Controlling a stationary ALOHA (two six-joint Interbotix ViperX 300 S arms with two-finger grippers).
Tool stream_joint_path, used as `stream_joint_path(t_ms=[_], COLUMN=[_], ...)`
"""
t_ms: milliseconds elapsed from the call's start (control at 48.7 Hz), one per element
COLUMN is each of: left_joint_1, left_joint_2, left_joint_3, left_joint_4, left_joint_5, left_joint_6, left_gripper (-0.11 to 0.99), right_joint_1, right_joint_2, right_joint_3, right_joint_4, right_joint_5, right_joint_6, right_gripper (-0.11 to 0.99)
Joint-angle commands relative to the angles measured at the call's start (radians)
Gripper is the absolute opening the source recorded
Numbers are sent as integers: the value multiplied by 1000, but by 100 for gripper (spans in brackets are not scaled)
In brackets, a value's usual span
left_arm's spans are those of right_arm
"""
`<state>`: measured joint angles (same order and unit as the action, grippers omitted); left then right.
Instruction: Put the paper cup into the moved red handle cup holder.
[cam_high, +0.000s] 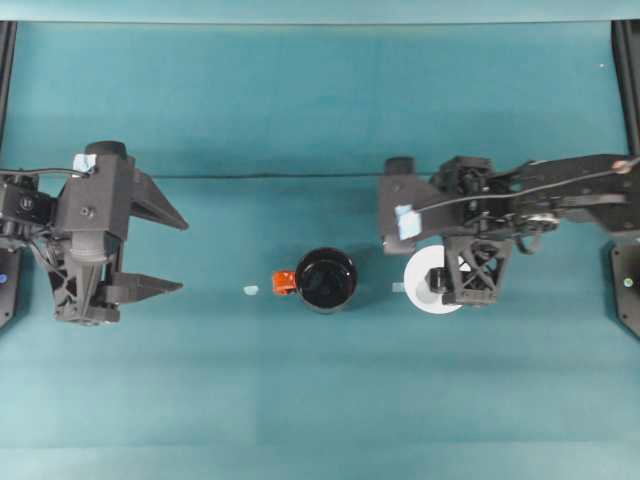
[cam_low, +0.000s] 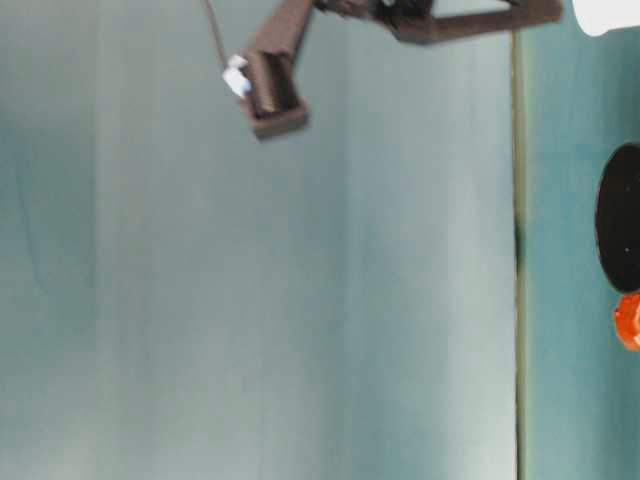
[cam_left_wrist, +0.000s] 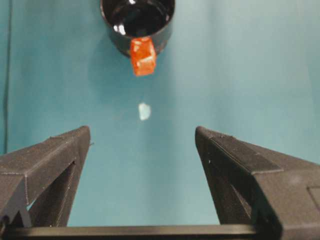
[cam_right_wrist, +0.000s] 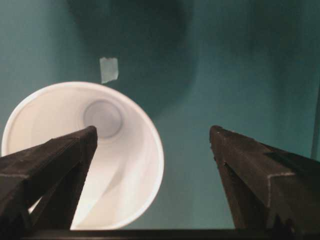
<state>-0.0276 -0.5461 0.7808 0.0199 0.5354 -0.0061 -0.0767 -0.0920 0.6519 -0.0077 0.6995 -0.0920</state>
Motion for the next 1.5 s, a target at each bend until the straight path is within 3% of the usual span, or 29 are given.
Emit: stream_joint_path(t_ms=[0, 164, 246, 308, 493, 575, 657, 821, 985, 1088, 1334, 1478], left_joint_1=[-3, -3, -3, -3, -3, -3, -3, -3, -3, -3, -3, -3], left_joint_2=[-5, -5, -5, -5, -5, -5, -3, -3, -2, -2, -2, -2], left_joint_3=[-11, -11, -11, -11, -11, -11, -11, -11, -11, -11, -12, -12], left_joint_4=[2, 2, 2, 2, 2, 2, 2, 2, 2, 2, 2, 2], left_joint_5=[-6, -6, -8, -8, -8, -8, -8, -8, -8, -6, -6, -6], left_joint_6=[-2, -2, -2, -3, -3, -3, -2, -3, -6, -6, -6, -8], left_gripper=[90, 90, 90, 90, 90, 90, 90, 90, 90, 90, 90, 90], right_joint_1=[-2, -2, -3, -2, -2, 0, 5, 9, 9, 2, -41, -54], right_joint_2=[17, 51, 57, 57, 57, 57, 58, 58, 44, 8, -66, -48], right_joint_3=[-26, -34, -35, -35, -35, -35, -38, -38, -63, -107, -268, -350], right_joint_4=[-2, -2, -2, -2, 0, 3, 5, 5, 17, 17, 17, 29], right_joint_5=[-3, -3, -3, -3, 0, 0, -3, -2, 31, 97, 296, 345], right_joint_6=[-37, -84, -98, -104, -100, -98, -98, -98, -95, -94, -94, -94], right_gripper=[93, 91, 84, 72, 19, 3, -6, -10, -10, -10, -11, -11])
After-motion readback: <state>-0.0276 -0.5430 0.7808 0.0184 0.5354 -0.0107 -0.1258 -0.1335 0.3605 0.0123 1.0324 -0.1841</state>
